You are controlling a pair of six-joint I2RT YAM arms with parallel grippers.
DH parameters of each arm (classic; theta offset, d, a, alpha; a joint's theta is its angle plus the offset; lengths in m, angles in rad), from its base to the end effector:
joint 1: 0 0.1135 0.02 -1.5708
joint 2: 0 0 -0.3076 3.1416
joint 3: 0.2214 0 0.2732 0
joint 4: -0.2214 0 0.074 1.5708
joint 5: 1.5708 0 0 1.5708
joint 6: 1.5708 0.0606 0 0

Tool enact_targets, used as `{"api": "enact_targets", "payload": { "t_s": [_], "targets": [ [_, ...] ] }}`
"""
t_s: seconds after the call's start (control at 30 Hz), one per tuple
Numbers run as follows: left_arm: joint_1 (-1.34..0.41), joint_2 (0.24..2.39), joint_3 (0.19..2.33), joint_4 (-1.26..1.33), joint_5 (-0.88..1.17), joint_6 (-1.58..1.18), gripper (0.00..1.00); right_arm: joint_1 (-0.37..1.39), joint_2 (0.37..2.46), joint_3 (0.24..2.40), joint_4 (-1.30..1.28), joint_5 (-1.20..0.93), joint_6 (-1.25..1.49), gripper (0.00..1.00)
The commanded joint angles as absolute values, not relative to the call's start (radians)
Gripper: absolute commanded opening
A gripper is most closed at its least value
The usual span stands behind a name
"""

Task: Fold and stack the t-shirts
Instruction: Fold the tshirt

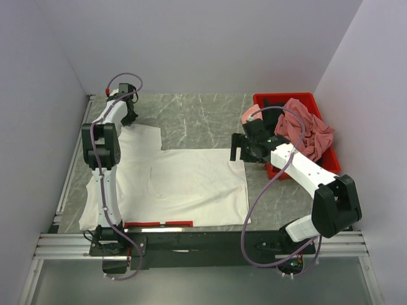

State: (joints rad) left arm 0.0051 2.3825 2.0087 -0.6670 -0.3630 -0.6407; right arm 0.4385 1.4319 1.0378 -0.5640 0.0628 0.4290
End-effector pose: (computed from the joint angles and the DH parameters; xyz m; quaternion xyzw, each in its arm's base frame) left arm 0.5791 0.0245 0.1710 -0.3460 0.8852 0.0850 0.2991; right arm 0.2949 0.1341 0.2612 0.0049 0.9530 0.0995 0.2861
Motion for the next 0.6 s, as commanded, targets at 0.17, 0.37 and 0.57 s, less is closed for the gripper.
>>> {"api": "enact_targets", "payload": {
  "t_s": [0.17,0.37,0.57],
  "targets": [
    [-0.021,2.165,1.892,-0.523,-0.345,-0.629,0.0,0.43,1.543,1.162,-0.546,0.166,0.511,0.97],
    [-0.029,2.091,1.787,-0.488,-0.356,-0.621,0.0,0.428,1.69,1.285,-0.56,0.219,0.552,0.93],
    [-0.032,2.002,1.677,-0.45,-0.328,-0.629,0.0,0.408,1.842,1.405,-0.581,0.258,0.615,0.89]
  ]
}}
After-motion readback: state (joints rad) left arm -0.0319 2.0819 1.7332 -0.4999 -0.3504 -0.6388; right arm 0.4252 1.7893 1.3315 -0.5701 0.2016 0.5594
